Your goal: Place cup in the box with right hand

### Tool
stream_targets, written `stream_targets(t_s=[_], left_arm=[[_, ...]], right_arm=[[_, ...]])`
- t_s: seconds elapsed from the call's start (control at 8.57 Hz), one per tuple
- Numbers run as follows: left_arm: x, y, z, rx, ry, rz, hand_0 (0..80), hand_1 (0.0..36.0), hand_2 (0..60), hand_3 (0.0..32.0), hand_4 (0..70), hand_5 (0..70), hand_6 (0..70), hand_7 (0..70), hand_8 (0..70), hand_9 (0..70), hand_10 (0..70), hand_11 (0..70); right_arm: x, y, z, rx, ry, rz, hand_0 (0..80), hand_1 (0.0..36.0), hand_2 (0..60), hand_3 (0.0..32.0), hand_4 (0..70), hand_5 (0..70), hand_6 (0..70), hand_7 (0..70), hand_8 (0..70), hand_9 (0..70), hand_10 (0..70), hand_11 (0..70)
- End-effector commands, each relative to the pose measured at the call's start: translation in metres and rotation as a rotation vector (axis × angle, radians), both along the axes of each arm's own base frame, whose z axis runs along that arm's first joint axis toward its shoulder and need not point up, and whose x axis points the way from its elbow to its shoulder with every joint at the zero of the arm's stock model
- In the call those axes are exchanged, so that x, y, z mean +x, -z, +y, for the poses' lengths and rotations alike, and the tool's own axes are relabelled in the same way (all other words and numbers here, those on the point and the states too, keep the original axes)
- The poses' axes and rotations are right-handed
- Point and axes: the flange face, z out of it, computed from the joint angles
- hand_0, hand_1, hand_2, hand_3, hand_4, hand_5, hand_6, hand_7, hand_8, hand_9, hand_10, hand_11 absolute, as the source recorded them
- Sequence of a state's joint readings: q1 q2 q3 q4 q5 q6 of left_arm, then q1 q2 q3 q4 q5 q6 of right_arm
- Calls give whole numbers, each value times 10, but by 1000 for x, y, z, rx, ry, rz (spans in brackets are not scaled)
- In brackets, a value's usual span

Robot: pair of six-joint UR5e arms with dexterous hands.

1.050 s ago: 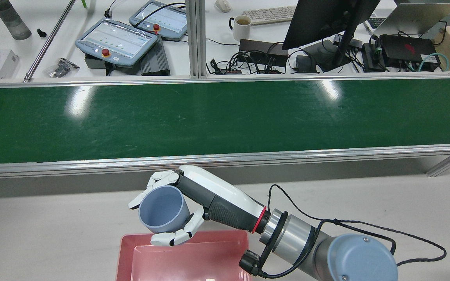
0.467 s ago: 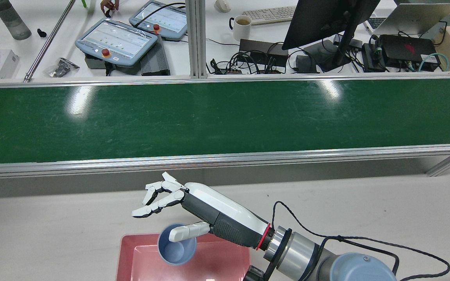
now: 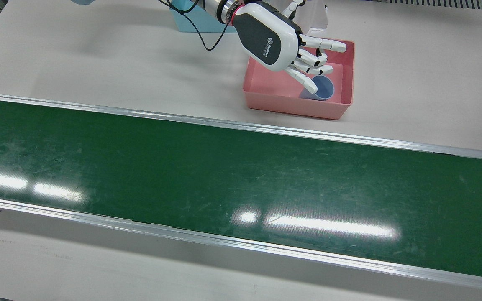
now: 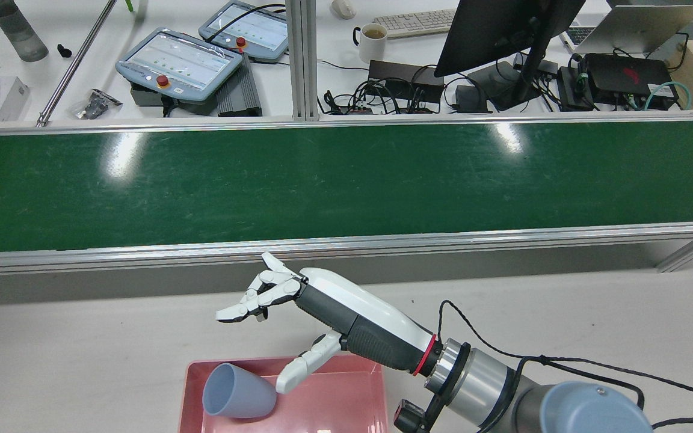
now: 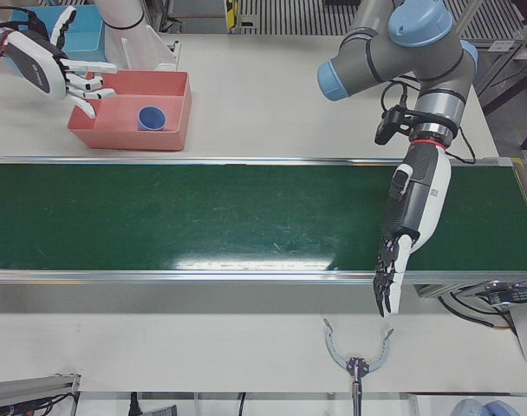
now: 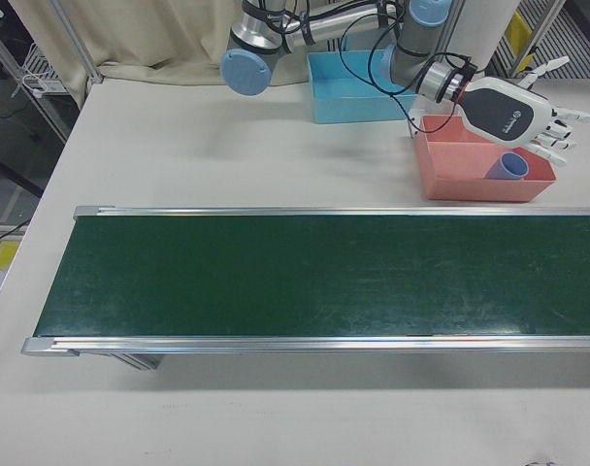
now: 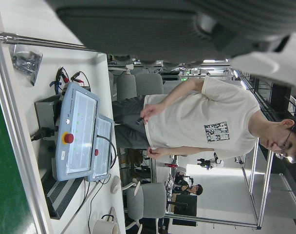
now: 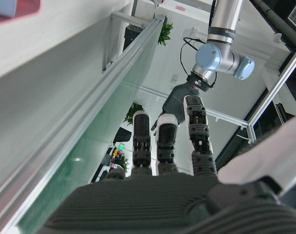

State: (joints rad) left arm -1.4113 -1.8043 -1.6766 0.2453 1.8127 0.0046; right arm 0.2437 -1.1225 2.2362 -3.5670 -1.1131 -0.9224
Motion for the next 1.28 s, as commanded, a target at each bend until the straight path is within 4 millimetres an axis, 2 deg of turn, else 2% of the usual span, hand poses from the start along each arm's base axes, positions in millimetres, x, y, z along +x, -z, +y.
stream_targets(t_s=[0.0, 0.12, 0.23, 0.35, 0.58, 0.7, 0.82, 0.93, 1.05, 1.17], left_arm=[[0, 0, 0, 1, 0, 0, 0, 0, 0, 0, 0, 0, 0, 0, 0, 0, 0, 0], [0, 0, 0, 3, 0, 0, 0, 0, 0, 0, 0, 0, 0, 0, 0, 0, 0, 0], [0, 0, -1, 1, 0, 0, 0, 0, 0, 0, 0, 0, 0, 0, 0, 0, 0, 0], [0, 0, -1, 1, 0, 0, 0, 0, 0, 0, 0, 0, 0, 0, 0, 0, 0, 0], [0, 0, -1, 1, 1, 0, 0, 0, 0, 0, 0, 0, 0, 0, 0, 0, 0, 0], [0, 0, -1, 1, 1, 0, 0, 0, 0, 0, 0, 0, 0, 0, 0, 0, 0, 0], [0, 0, -1, 1, 0, 0, 0, 0, 0, 0, 0, 0, 0, 0, 0, 0, 0, 0], [0, -1, 0, 1, 0, 0, 0, 0, 0, 0, 0, 0, 0, 0, 0, 0, 0, 0], [0, -1, 0, 1, 0, 0, 0, 0, 0, 0, 0, 0, 0, 0, 0, 0, 0, 0], [0, 0, 0, 3, 0, 0, 0, 0, 0, 0, 0, 0, 0, 0, 0, 0, 0, 0]], right_arm=[[139, -42, -74, -79, -199, -32, 524, 348, 600, 0, 122, 86, 191, 700, 178, 383, 11, 40], [152, -77, -108, -166, -249, -22, 488, 146, 180, 0, 186, 51, 154, 700, 128, 298, 1, 15], [149, -106, -146, -246, -255, -70, 498, 93, 11, 0, 233, 49, 147, 675, 120, 281, 9, 27], [161, -120, -191, -263, -299, -114, 519, 143, 103, 0, 273, 59, 156, 700, 128, 295, 18, 43], [205, -127, -272, -272, -408, -144, 515, 142, 143, 0, 362, 56, 169, 700, 141, 324, 31, 58], [217, -134, -300, -299, -442, -145, 517, 131, 109, 0, 390, 52, 171, 700, 138, 323, 24, 48], [237, -157, -328, -347, -487, -124, 479, 265, 554, 0, 279, 53, 178, 700, 136, 323, 8, 26], [259, -184, -346, -400, -517, -106, 484, 257, 502, 0, 278, 50, 176, 700, 131, 316, 0, 8], [306, -219, -348, -446, -588, -91, 465, 218, 427, 0, 202, 43, 157, 700, 121, 290, 0, 0], [343, -246, -343, -488, -629, -98, 459, 208, 418, 0, 185, 41, 153, 700, 119, 286, 0, 0]])
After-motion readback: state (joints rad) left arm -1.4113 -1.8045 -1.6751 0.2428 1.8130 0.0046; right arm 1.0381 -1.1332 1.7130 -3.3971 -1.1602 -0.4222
